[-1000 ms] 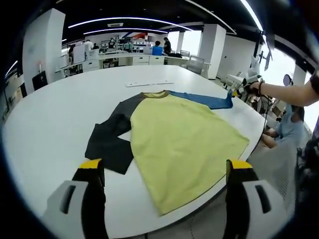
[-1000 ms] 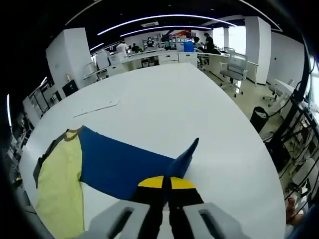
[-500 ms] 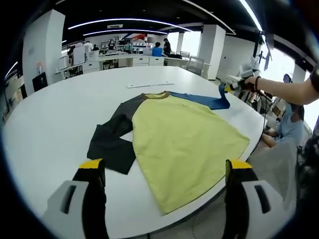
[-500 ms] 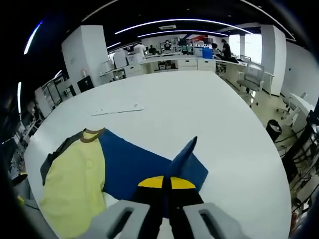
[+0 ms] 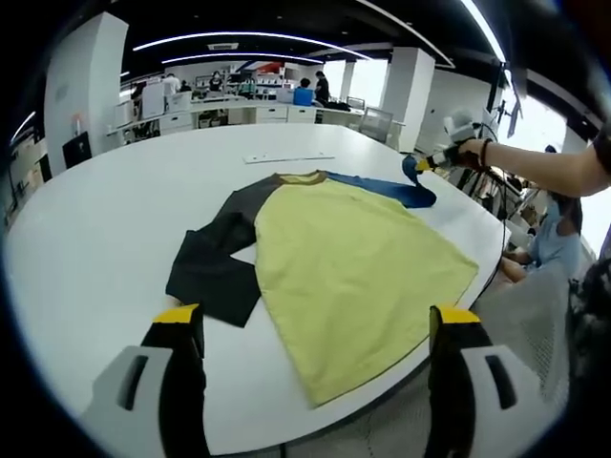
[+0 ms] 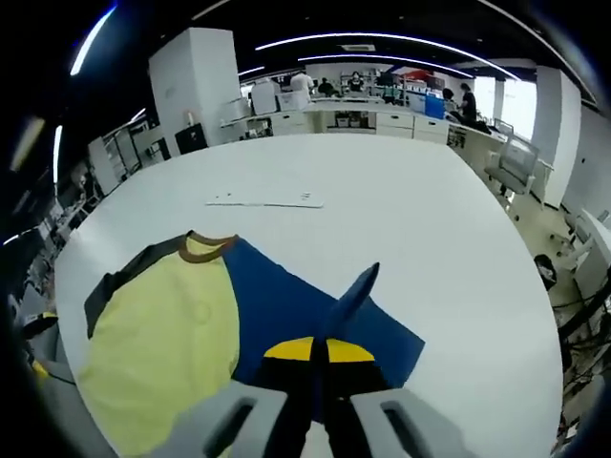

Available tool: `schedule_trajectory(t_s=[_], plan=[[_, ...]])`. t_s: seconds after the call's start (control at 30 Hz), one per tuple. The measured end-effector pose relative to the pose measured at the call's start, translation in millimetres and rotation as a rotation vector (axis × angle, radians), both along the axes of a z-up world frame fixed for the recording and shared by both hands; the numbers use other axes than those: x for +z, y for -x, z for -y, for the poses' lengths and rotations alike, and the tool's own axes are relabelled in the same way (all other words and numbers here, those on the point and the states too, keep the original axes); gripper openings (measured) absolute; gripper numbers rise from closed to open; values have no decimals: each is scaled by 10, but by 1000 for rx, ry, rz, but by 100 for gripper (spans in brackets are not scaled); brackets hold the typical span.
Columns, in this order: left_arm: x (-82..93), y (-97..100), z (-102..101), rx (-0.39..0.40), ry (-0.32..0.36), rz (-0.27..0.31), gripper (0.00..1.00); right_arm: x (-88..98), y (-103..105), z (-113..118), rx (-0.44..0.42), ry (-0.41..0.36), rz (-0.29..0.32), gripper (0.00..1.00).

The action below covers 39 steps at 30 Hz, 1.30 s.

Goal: Fold the garment on the visible template until the final outline fits inside the template.

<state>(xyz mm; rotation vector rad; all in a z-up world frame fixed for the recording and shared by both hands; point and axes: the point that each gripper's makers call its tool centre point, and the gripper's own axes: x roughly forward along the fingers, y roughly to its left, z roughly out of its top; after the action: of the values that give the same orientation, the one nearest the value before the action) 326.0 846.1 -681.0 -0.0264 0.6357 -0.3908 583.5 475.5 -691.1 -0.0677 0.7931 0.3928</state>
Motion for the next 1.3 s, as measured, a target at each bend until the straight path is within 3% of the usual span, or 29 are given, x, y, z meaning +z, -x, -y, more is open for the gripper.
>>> schedule_trajectory(t_s=[0.57, 0.93, 1.3], plan=[[-43, 38, 41, -21, -9, -18, 95, 47, -17, -729, 105, -27, -5, 0], [-49, 41, 87, -35, -6, -20, 95, 78, 36, -1122, 167, -44, -11, 0], [-56, 47, 105, -40, -2, -21, 95, 82, -49, -1436, 217, -61, -16, 0]])
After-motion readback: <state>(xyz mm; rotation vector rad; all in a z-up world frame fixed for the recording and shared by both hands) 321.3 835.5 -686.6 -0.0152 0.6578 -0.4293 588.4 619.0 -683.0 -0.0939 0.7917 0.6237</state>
